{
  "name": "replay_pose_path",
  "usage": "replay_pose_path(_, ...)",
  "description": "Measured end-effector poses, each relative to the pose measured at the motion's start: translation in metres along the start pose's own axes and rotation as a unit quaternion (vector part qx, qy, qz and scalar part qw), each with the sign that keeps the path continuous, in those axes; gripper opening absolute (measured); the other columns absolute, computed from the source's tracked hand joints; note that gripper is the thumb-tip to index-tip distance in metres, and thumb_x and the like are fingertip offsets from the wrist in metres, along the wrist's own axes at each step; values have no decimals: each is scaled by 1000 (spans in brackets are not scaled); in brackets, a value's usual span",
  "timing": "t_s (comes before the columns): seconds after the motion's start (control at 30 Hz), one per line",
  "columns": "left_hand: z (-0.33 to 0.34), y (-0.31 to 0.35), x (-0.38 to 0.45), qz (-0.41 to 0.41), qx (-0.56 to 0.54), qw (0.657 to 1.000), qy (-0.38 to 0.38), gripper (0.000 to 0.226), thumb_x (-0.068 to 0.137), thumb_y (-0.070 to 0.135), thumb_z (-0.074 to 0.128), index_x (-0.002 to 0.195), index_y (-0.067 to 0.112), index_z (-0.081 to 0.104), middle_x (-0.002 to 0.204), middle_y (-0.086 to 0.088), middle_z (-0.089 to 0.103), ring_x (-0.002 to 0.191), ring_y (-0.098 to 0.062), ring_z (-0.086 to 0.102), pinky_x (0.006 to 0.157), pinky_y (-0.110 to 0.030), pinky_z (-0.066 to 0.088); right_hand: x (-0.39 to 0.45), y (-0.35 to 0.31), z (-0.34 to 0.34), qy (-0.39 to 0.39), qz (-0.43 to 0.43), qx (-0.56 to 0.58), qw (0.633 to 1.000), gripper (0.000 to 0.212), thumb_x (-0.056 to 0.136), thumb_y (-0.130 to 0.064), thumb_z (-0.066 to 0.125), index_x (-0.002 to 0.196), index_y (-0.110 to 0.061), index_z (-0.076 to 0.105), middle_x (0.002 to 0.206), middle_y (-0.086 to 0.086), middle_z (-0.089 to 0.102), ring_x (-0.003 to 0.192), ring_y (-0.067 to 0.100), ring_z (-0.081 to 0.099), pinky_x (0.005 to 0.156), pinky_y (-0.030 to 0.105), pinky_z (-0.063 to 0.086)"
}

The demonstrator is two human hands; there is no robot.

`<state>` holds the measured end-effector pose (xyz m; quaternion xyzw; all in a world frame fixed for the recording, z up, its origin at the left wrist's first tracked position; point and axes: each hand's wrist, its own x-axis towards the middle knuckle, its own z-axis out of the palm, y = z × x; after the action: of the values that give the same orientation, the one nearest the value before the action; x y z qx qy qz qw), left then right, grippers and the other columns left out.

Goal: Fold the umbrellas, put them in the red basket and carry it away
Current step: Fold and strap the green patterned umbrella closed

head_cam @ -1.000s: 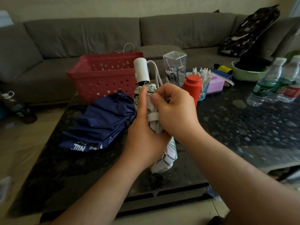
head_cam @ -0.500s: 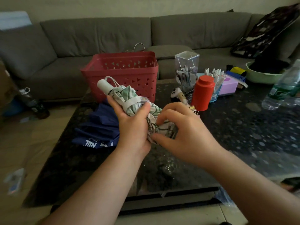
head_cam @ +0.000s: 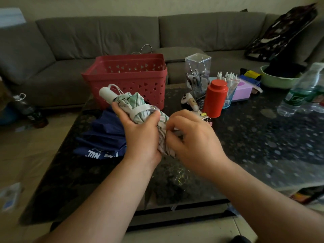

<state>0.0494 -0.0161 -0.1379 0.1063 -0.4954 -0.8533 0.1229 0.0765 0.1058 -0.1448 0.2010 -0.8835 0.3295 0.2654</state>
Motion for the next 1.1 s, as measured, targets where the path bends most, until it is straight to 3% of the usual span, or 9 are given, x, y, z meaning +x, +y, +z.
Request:
replay_pose_path(0.2, -2, 6, 7, -14, -21, 1000, -18, 108, 93, -7, 68, 156, 65, 17, 144, -5, 60, 106, -29, 77, 77, -49, 66, 4, -8, 4, -7, 129, 178, 976, 13, 93, -10, 70, 85, -20, 69, 95, -7, 68, 93, 10, 65, 81, 24, 55)
replay_pose_path(0.33, -15, 12, 13, -17, -24, 994, -102, 106, 94, -8, 66, 155, 65, 22, 142, -5, 63, 108, -31, 77, 84, -56, 63, 14, -7, -28, -53, 243, 349, 904, 11, 98, -21, 70, 91, -15, 76, 91, 15, 74, 83, 28, 74, 76, 46, 63)
replay_pose_path(0.4, -18, 14, 14, -11, -10, 990, -143, 109, 92, -9, 68, 158, 63, 18, 145, -4, 62, 115, -31, 74, 91, -58, 61, 21, -5, -37, -6, 250, 325, 912, 12, 99, -24, 69, 90, -18, 75, 93, 22, 70, 79, 34, 66, 76, 56, 58)
replay_pose_path(0.63, -26, 13, 7, 21, 26, 953, -302, 107, 89, 1, 77, 165, 45, 15, 162, -19, 44, 143, -46, 50, 111, -73, 41, 31, -15, -38, -34, 201, 311, 928, 17, 92, -37, 77, 100, -23, 72, 81, 11, 64, 67, 11, 55, 63, 32, 52)
replay_pose_path(0.8, -23, 15, 1, 25, 52, 945, -321, 124, 77, 29, 95, 166, 43, 11, 164, -13, 43, 145, -39, 50, 110, -67, 45, 27, -18, -39, 2, 132, 146, 980, 37, 78, -60, 81, 94, -34, 60, 92, -9, 59, 78, 4, 56, 68, 29, 53)
replay_pose_path(0.93, -26, 6, 4, 135, 143, 950, -244, 89, 86, 45, 76, 159, 43, 26, 155, -1, 54, 131, -12, 63, 98, -32, 59, 22, -29, -45, -4, 84, 93, 992, 46, 78, -78, 65, 87, -34, 61, 94, -15, 50, 87, 4, 53, 70, 26, 49)
replay_pose_path(0.97, -27, 6, 3, 146, 174, 944, -239, 89, 85, 54, 77, 160, 37, 33, 157, -8, 52, 134, -15, 60, 102, -31, 56, 20, -31, -44, -25, 80, 66, 994, 50, 76, -83, 60, 84, -34, 60, 93, -16, 48, 88, 6, 52, 70, 25, 48)
replay_pose_path(1.03, -26, 3, 6, 170, 180, 942, -225, 73, 95, 26, 77, 159, 37, 42, 158, -7, 52, 142, -19, 55, 112, -36, 51, 18, -33, -38, -63, 67, -12, 996, 52, 73, -86, 57, 82, -35, 56, 92, -16, 44, 89, 9, 47, 68, 24, 42)
replay_pose_path(1.1, -19, 5, 2, 148, 109, 951, -250, 50, 108, 21, 57, 145, 55, 53, 147, 3, 64, 131, -11, 64, 106, -38, 56, 19, -32, -35, -81, 71, -20, 994, 43, 79, -74, 65, 79, -32, 53, 90, -13, 46, 83, 10, 47, 66, 25, 38)
